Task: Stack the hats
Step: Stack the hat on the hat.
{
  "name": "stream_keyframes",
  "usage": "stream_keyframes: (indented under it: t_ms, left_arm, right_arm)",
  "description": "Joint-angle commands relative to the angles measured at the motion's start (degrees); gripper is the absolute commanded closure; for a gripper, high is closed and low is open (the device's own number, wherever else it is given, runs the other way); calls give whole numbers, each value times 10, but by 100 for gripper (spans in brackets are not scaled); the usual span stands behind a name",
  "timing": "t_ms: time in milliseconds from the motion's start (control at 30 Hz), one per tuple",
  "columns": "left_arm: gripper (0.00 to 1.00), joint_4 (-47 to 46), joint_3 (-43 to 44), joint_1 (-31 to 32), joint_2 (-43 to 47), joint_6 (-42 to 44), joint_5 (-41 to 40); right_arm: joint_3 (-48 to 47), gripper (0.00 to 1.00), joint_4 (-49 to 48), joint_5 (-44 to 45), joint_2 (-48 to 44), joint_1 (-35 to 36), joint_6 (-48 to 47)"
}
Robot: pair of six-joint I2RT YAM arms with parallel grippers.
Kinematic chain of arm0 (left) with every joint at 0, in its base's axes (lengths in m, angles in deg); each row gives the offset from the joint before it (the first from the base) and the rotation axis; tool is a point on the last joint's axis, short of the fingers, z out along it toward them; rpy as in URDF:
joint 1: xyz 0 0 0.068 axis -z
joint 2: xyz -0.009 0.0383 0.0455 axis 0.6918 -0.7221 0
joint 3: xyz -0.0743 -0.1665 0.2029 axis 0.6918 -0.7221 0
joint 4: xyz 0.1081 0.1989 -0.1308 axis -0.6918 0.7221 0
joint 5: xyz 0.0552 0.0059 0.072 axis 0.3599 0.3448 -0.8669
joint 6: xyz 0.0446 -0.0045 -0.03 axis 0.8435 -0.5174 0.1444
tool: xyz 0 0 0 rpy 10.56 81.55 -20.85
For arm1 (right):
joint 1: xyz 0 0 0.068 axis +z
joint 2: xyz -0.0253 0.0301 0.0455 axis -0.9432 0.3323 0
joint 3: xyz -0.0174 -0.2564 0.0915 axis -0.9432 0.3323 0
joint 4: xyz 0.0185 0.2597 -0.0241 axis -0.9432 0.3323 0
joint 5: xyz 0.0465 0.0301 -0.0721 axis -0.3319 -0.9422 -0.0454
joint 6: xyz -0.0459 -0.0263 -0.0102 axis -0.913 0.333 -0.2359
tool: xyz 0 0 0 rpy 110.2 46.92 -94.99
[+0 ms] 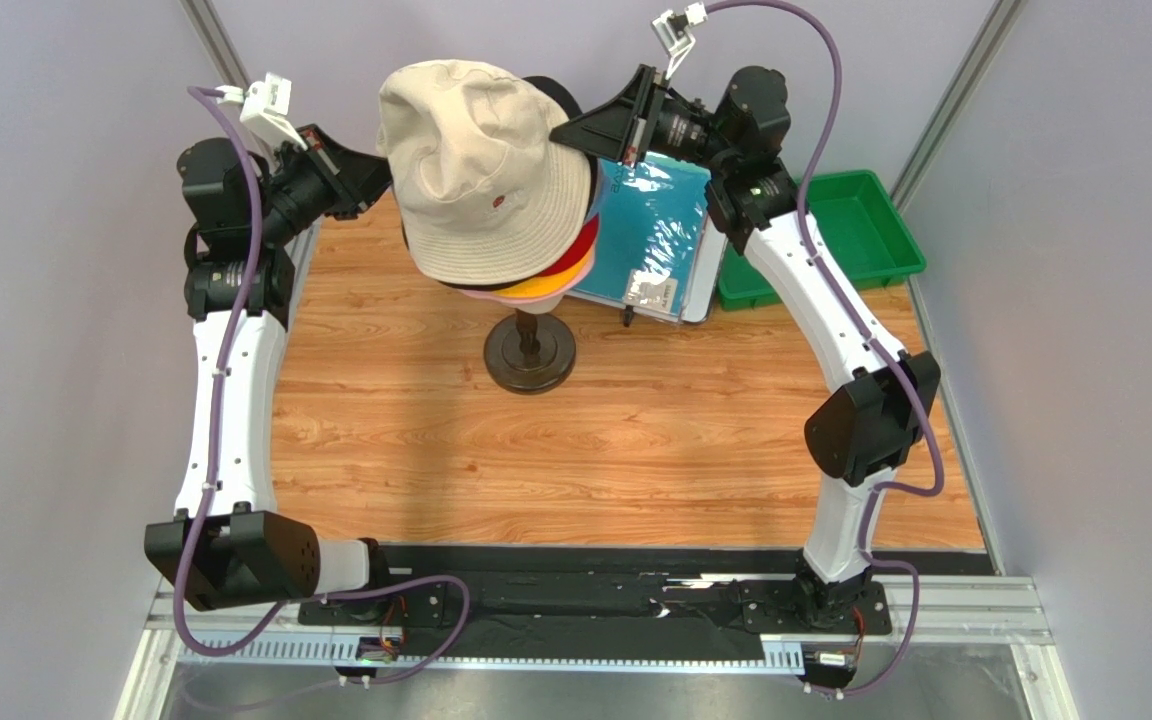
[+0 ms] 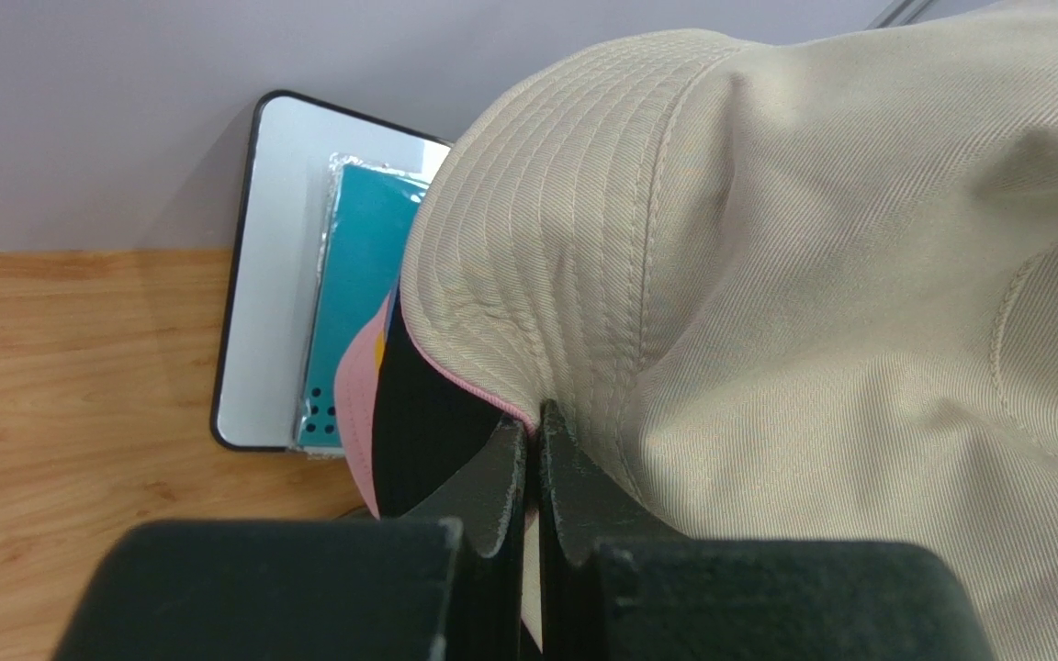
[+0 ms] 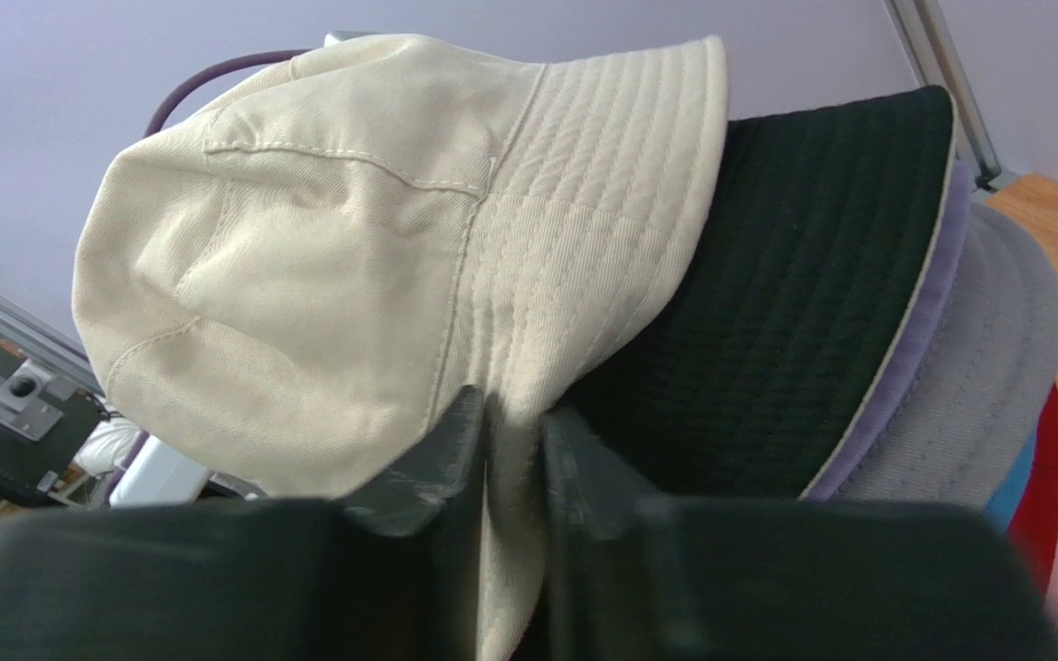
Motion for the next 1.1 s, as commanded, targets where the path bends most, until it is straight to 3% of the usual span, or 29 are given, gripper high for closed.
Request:
stream_keyframes:
  t_ms: [0,367,800,1067]
  left_arm:
    - [100,-6,22,1,-5,-3,24]
    - [100,-5,33,1,-42,-30,36]
    - [100,20,15,1,-52,-17,37]
    - [100,24,-59,1,-40,-7,29]
  right_arm:
    - [2,99,12,-2,-16,14,-7]
    - [48,100,80,109,-25,-19,-13]
    - [227,100,104,140,-93,-26,-42]
    - [305,100,108,145,-117,-21,-56]
